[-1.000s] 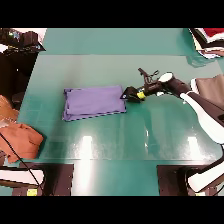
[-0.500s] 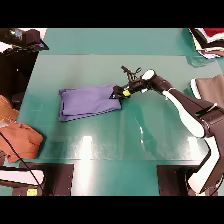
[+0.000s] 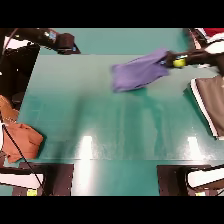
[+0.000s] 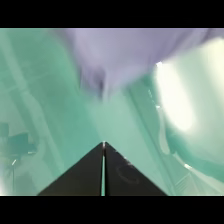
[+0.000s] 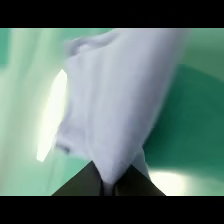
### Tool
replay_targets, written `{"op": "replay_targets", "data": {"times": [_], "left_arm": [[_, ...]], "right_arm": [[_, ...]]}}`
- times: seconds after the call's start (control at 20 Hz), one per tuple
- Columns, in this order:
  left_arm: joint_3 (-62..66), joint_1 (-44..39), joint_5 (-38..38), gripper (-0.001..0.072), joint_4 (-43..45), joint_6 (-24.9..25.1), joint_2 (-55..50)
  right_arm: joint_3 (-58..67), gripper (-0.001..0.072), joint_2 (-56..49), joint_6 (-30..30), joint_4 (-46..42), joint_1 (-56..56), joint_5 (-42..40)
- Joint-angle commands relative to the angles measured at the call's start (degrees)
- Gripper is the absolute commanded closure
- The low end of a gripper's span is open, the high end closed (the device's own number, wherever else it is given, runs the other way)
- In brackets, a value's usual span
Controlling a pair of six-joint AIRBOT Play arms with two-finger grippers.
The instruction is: Fold the shirts.
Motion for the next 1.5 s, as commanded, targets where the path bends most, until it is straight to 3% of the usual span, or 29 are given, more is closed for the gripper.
{"op": "replay_targets", "data": {"times": [0.0, 0.25, 0.6, 0.8, 0.95, 1.35, 1.45], "left_arm": [[0.0, -4.8, 3.0, 0.0684, 0.0, 0.0, 0.0], [0.0, -7.2, 5.8, 0.0684, 0.2, 0.0, 0.0], [0.0, -7.2, 6.0, 0.0684, 0.7, 0.0, -0.3], [0.0, -7.2, 5.8, 0.0684, 0.7, 0.2, -0.3], [0.0, -7.2, 5.2, 0.0684, 0.7, 0.2, -0.3], [0.0, -7.2, 3.0, 0.0684, 1.6, 0.2, -0.3], [0.0, -7.2, 2.8, 0.0684, 1.6, 0.9, -0.3]], "right_arm": [[0.1, 0.0697, 5.9, 0.3, -3.5, -15.8, 0.5], [0.1, 0.0697, 7.0, 0.3, -3.4, -30.6, 0.5], [5.5, 0.0697, 7.0, 0.2, 0.2, -34.7, -0.7], [16.0, 0.0697, 7.0, 0.4, -1.0, -35.3, 5.4], [18.4, 0.0697, 7.8, 4.2, -3.8, -38.0, 10.8], [-4.7, 0.0696, 21.5, 5.1, -21.1, -46.7, 15.5], [-12.0, 0.0650, 24.7, 5.2, -25.2, -49.8, 16.5]]}}
